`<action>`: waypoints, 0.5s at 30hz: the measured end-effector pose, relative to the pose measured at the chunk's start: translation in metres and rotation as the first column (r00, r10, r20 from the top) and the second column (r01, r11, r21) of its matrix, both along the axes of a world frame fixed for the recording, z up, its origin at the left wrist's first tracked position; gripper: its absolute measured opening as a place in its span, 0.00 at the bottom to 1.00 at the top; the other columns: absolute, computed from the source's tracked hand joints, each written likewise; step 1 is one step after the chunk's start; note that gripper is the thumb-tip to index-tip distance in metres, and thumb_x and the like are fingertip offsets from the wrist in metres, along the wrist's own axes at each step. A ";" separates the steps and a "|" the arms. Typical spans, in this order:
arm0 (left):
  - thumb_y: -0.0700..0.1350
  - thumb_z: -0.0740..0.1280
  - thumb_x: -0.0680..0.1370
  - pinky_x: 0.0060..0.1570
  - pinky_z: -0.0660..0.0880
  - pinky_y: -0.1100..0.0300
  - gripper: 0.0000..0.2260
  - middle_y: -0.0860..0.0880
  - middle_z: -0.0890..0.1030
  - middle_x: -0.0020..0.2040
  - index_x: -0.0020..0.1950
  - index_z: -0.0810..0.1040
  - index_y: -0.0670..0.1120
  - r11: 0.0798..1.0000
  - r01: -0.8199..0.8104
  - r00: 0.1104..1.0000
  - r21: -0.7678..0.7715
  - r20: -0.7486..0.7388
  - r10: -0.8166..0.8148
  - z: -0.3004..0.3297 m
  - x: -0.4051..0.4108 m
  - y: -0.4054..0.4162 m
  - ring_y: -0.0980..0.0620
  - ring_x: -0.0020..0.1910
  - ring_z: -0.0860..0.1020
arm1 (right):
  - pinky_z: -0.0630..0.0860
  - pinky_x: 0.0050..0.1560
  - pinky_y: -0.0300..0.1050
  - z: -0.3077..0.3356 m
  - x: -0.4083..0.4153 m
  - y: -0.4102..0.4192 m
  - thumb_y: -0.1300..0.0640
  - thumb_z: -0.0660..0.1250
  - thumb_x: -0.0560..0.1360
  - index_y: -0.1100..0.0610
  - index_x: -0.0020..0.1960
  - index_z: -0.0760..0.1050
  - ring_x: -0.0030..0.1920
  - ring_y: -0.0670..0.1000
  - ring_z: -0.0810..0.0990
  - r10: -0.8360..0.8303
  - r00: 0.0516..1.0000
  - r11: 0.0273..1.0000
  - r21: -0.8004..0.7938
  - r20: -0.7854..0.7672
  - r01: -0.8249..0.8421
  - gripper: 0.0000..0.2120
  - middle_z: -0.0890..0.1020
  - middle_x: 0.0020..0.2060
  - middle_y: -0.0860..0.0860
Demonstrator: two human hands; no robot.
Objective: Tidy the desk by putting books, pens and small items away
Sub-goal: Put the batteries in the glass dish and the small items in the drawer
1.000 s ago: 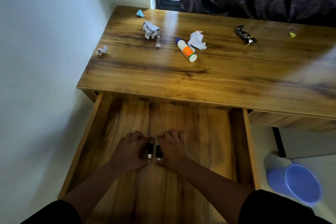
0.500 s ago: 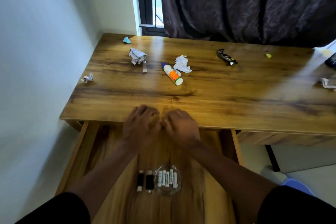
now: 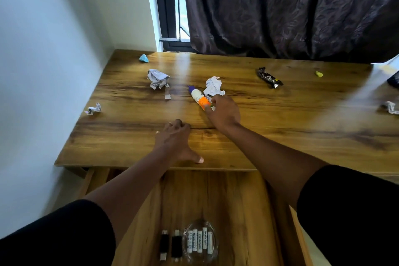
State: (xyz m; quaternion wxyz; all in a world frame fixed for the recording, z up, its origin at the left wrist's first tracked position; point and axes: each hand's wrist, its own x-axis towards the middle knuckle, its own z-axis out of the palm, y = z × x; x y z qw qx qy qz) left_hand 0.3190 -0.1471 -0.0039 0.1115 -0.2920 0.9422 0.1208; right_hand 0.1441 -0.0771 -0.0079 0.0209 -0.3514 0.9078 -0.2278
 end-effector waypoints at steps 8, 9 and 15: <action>0.76 0.75 0.55 0.66 0.71 0.35 0.52 0.50 0.68 0.73 0.74 0.70 0.55 1.000 -0.006 1.000 0.016 -0.022 0.007 0.002 0.001 0.001 0.43 0.73 0.66 | 0.70 0.40 0.46 -0.008 0.004 -0.029 0.47 0.68 0.77 0.52 0.53 0.76 0.50 0.54 0.79 0.015 1.000 1.000 0.016 -0.015 -0.015 0.10 0.82 0.48 0.51; 0.76 0.75 0.54 0.67 0.71 0.35 0.52 0.50 0.69 0.72 0.74 0.70 0.56 1.000 -0.012 1.000 0.017 -0.026 0.013 0.003 0.002 0.001 0.43 0.73 0.67 | 0.69 0.40 0.46 -0.007 0.006 -0.032 0.48 0.68 0.77 0.52 0.53 0.76 0.49 0.54 0.80 0.022 1.000 0.999 0.028 -0.015 -0.022 0.10 0.82 0.48 0.52; 0.77 0.73 0.54 0.68 0.71 0.37 0.53 0.50 0.68 0.74 0.75 0.69 0.56 1.000 -0.021 0.999 0.011 -0.045 0.021 0.005 0.006 0.004 0.44 0.73 0.67 | 0.70 0.40 0.44 0.006 0.005 -0.047 0.48 0.76 0.70 0.56 0.53 0.75 0.47 0.54 0.79 -0.054 0.984 0.982 0.186 0.169 0.022 0.18 0.82 0.49 0.53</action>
